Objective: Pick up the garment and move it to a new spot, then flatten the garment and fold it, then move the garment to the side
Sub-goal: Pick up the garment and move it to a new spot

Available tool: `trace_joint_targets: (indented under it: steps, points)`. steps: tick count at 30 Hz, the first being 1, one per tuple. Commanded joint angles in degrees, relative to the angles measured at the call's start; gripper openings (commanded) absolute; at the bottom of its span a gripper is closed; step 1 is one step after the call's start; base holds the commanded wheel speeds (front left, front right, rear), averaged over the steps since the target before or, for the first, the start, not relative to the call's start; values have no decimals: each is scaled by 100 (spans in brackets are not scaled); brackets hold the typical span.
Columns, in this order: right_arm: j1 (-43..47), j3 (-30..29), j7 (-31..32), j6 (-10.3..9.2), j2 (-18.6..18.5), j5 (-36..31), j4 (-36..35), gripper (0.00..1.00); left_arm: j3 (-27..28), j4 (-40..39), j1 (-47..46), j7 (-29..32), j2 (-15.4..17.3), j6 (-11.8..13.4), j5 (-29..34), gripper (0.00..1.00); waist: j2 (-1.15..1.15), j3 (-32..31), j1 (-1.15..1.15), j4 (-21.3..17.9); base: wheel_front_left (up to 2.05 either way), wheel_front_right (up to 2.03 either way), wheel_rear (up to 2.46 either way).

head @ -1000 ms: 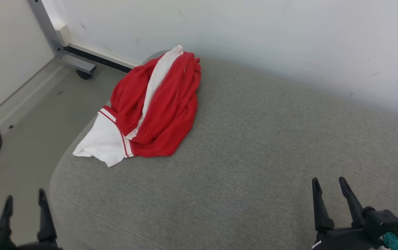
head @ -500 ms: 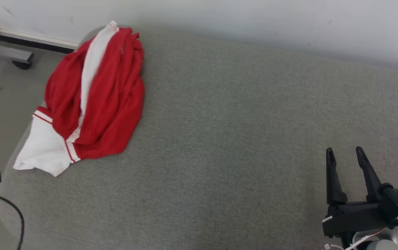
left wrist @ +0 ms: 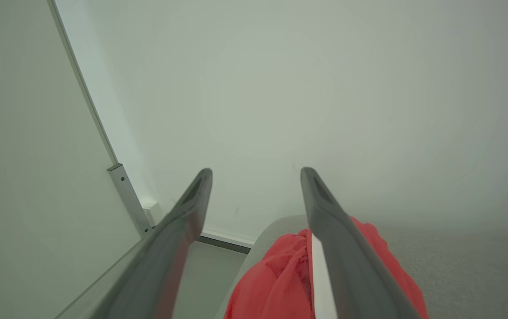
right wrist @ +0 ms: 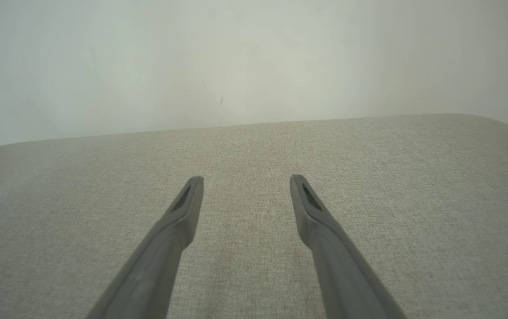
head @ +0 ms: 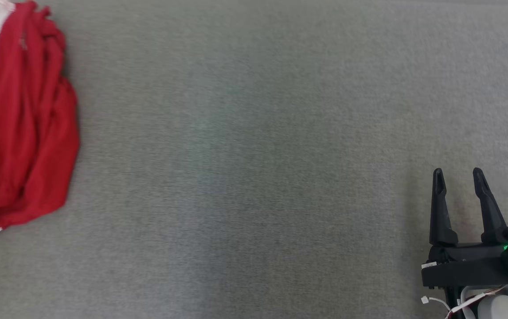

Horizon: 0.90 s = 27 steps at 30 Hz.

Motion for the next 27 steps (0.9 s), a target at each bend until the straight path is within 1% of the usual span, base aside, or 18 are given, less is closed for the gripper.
trace_joint_targets:
  steps: [1,4,7,12,15,16,21,25,26,27]
  points:
    - [-52,-11,-44,17,-8,19,-50,100,-74,207,-171,86,93,-33,-117,100,-1,498,-1,-490,0,0,0]
    - [-57,-32,-52,17,-8,24,-89,100,-198,489,-315,230,187,-26,-207,100,-1,554,-1,-523,0,0,0]
    - [-73,-40,-52,17,-8,15,-139,100,-441,848,-511,369,292,-27,-375,100,-1,620,-1,-553,0,0,0]
    - [-89,-20,-20,17,-8,-16,-213,100,-1007,1368,-687,668,421,-30,-704,100,-1,698,-1,-581,0,0,0]
    - [-101,9,-14,17,-8,-36,-224,100,-1377,1655,-751,1017,504,-28,-899,100,-1,720,-1,-606,0,0,0]
    - [-110,14,-8,17,-8,-36,-228,100,-1464,1719,-790,1121,486,-28,-1036,100,-1,723,-1,-611,0,0,0]
    - [-121,19,36,17,-8,-51,-281,100,-1937,2007,-825,1465,597,-29,-1370,100,-1,708,-1,-651,0,0,0]
    - [-135,16,78,17,-8,-76,-309,100,-2174,2386,-819,1803,547,-29,-1631,100,-1,665,-1,-675,0,0,0]
    - [-138,18,80,17,-8,-82,-323,100,-2207,2444,-823,1858,534,-29,-1724,49,-1,657,-1,-683,0,0,0]
    - [-139,27,87,17,-8,-84,-328,100,-2275,2489,-822,1854,562,-29,-1727,20,-1,645,-1,-692,0,0,0]
